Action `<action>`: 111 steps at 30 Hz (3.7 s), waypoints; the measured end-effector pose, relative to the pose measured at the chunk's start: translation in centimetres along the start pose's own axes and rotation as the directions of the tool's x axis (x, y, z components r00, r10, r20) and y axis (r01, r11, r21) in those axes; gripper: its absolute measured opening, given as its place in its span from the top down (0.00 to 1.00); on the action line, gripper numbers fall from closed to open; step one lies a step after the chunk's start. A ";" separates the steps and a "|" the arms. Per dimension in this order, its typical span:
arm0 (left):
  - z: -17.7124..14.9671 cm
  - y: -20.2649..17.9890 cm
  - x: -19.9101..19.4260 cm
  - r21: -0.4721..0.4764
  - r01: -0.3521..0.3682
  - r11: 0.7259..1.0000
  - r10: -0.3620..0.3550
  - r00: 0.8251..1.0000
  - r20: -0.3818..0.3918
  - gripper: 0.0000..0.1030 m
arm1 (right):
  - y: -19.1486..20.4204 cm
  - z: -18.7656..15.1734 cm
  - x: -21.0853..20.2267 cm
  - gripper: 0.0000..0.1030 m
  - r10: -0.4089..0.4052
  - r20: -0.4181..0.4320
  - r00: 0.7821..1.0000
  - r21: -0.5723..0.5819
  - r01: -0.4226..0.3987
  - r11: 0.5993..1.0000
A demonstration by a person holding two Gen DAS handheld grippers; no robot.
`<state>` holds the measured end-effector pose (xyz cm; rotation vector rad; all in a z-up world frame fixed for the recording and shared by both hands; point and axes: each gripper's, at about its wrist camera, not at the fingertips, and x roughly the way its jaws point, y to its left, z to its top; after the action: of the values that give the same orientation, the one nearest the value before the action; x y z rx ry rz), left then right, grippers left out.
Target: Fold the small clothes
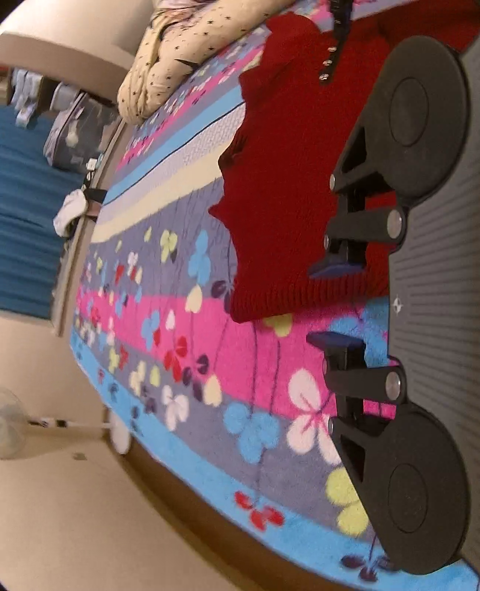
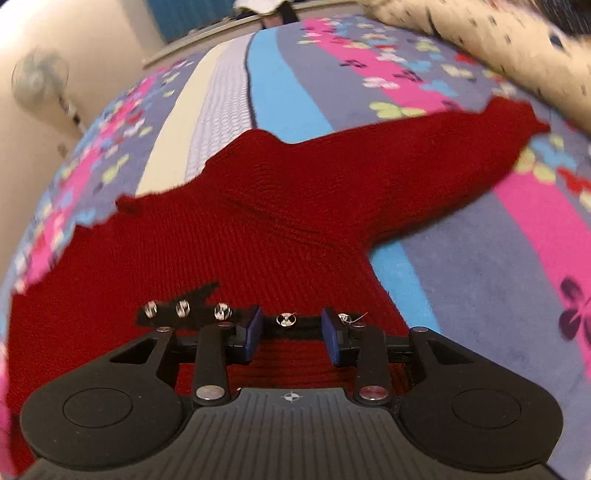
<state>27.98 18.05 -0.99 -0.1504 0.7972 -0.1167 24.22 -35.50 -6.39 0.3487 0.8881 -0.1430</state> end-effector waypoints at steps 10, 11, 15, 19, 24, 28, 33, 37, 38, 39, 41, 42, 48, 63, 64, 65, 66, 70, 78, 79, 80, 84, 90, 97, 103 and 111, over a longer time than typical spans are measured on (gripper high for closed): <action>0.4 -1.7 7.6 -0.095 0.059 0.994 -0.063 0.997 -0.036 0.42 | -0.1 -1.0 -1.1 0.64 -0.053 -0.023 0.998 -0.030 0.052 0.998; 0.3 -1.7 8.1 -0.100 0.051 0.994 -0.056 0.998 -0.040 0.42 | -0.1 -0.9 -1.1 0.64 -0.055 -0.022 0.998 -0.034 0.054 0.998; 0.5 -1.8 8.5 -0.079 0.084 0.993 -0.087 0.996 -0.036 0.82 | 0.4 -1.1 -0.6 0.60 -0.069 -0.023 0.997 -0.059 0.067 0.996; 1.8 -0.8 5.4 -0.112 0.087 0.990 -0.076 0.992 0.101 0.85 | 1.7 -1.1 -0.2 0.84 -0.037 0.004 0.999 -0.123 0.038 0.992; 1.2 0.0 6.4 -0.111 0.033 0.993 -0.030 0.999 0.029 0.81 | 2.8 0.2 -1.4 1.00 0.144 0.170 0.975 -0.188 -0.111 0.976; 1.4 -0.1 5.5 -0.101 -0.051 0.994 0.054 0.998 0.025 0.78 | 1.5 1.7 -1.0 1.00 0.062 0.206 0.977 -0.148 -0.031 0.988; 1.5 -1.8 0.7 -0.083 -0.003 0.997 0.000 0.999 -0.041 0.74 | -1.3 1.7 0.3 0.62 0.153 -0.022 0.988 -0.001 -0.153 0.988; -0.2 -4.2 -4.3 0.006 0.034 0.999 -0.033 0.998 -0.049 0.73 | 0.2 0.4 1.0 0.48 0.009 -0.052 0.999 -0.114 -0.015 0.993; -0.8 -4.5 -5.3 0.025 0.033 0.999 -0.032 0.999 -0.023 0.71 | 0.4 0.2 0.9 0.48 0.002 -0.046 0.999 -0.116 -0.007 0.993; -1.6 -4.9 -6.2 0.039 0.032 0.999 -0.033 0.999 0.015 0.71 | 0.6 0.2 0.9 0.48 -0.004 -0.039 0.999 -0.116 -0.001 0.993; -3.5 -5.1 -7.0 0.027 0.026 0.999 -0.029 0.995 0.094 0.71 | 1.4 0.0 1.2 0.49 -0.013 -0.030 0.999 -0.142 0.009 0.990; -4.1 -5.0 -6.4 0.014 0.000 1.000 -0.001 0.998 0.069 0.71 | 1.5 -0.2 1.1 0.54 -0.017 -0.025 1.000 -0.151 0.013 0.988; -3.6 -6.1 -5.4 0.124 -0.127 0.984 0.107 0.982 0.154 0.73 | 1.9 0.4 -0.4 0.95 0.024 0.103 0.994 -0.183 -0.005 0.983; -4.8 -7.9 -0.6 0.226 -0.036 0.973 0.025 0.998 0.051 0.72 | -1.0 4.8 2.3 0.91 0.019 0.131 0.991 -0.172 0.003 0.985; -4.8 -8.0 -0.3 0.230 -0.029 0.973 0.020 0.999 0.043 0.72 | -1.6 4.9 2.4 0.90 0.017 0.124 0.992 -0.120 -0.002 0.993; -4.7 -8.1 -0.1 0.233 -0.022 0.972 0.014 0.999 0.036 0.72 | -2.1 5.0 2.0 0.90 0.047 0.136 0.990 -0.078 -0.036 0.996; -4.7 -8.2 0.1 0.234 -0.013 0.972 0.006 1.000 0.030 0.72 | -2.3 5.2 1.4 0.90 0.093 0.158 0.983 -0.059 -0.084 0.995; -5.2 -8.1 3.0 0.260 -0.059 0.964 0.088 0.991 -0.103 0.69 | -0.3 4.6 2.8 0.73 0.062 0.095 0.994 -0.206 -0.042 0.978; -4.5 -7.1 2.1 0.181 -0.059 0.982 0.074 0.994 -0.077 0.60 | -3.0 6.5 0.7 0.63 0.016 0.227 0.974 -0.072 0.000 0.997; -4.3 -7.1 1.9 0.179 -0.061 0.982 0.074 0.995 -0.071 0.60 | -3.9 6.7 0.5 0.61 -0.010 0.237 0.971 -0.039 0.020 0.999; -4.3 -7.1 1.8 0.178 -0.061 0.982 0.075 0.995 -0.068 0.60 | -4.7 7.0 0.6 0.58 -0.029 0.237 0.971 -0.006 0.032 0.999; -4.2 -7.5 1.5 0.176 -0.072 0.982 0.084 0.995 -0.060 0.60 | -10.1 8.8 1.5 0.57 -0.103 0.247 0.963 0.177 0.060 0.982; -4.0 -7.2 1.8 0.178 -0.074 0.981 0.086 0.995 -0.058 0.60 | -19.5 8.4 3.7 0.57 -0.243 0.316 0.917 0.467 0.072 0.881; -3.8 -7.4 2.2 0.173 -0.066 0.983 0.077 0.995 -0.059 0.60 | -29.0 7.5 7.3 0.59 -0.195 0.366 0.910 0.706 -0.134 0.696; -3.9 -8.0 2.6 0.196 -0.053 0.979 0.067 0.996 -0.066 0.60 | -31.2 8.0 9.9 0.66 -0.166 0.433 0.886 0.715 -0.224 0.663; -3.6 -7.8 2.3 0.188 -0.053 0.981 0.063 0.997 -0.049 0.60 | -30.4 9.3 10.1 0.87 -0.168 0.453 0.876 0.670 -0.209 0.713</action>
<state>26.56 9.71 -3.68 0.0536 0.8401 -0.1402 29.35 -67.00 -16.10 1.0022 0.2796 -0.5397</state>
